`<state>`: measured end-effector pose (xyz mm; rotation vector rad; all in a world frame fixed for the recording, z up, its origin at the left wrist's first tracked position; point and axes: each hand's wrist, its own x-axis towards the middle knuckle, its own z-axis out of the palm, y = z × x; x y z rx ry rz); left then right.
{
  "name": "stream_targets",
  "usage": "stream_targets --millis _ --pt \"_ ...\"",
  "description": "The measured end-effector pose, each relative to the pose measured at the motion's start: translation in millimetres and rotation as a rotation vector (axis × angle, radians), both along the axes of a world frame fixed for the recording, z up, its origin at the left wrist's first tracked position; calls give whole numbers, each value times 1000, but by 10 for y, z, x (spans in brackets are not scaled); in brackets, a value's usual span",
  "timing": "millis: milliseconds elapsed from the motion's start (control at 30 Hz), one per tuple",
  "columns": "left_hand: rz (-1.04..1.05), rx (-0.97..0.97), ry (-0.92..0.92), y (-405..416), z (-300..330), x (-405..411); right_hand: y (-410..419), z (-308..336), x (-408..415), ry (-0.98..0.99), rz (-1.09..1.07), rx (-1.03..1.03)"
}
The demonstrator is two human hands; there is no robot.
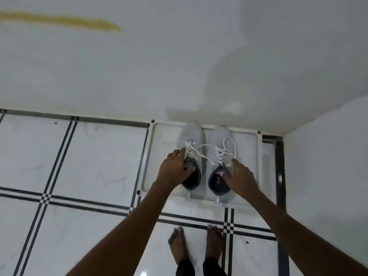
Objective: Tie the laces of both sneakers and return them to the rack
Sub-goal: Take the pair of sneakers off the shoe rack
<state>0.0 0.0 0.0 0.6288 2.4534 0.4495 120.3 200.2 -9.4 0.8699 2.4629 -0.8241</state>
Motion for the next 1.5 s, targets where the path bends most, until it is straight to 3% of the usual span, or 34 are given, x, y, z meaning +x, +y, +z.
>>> stream_targets --millis 133,233,433,667,1000,1233,1500 --pt "152 -1 -68 -78 -371 132 -50 -315 142 -32 -164 -42" --pt "207 30 -21 -125 -576 206 -89 -496 198 -32 -256 -58" --pt "302 80 33 -98 -524 251 -165 -537 210 23 -329 -32" --pt "358 145 -1 -347 -164 481 -390 -146 470 14 -309 -30" --pt "373 273 68 -1148 313 1425 -960 347 1382 115 -191 -62" --pt "386 280 106 -1655 279 2376 -1448 256 2298 136 -158 -47" --pt "438 256 -44 -2181 -251 3224 -2023 -227 3140 41 -179 -52"
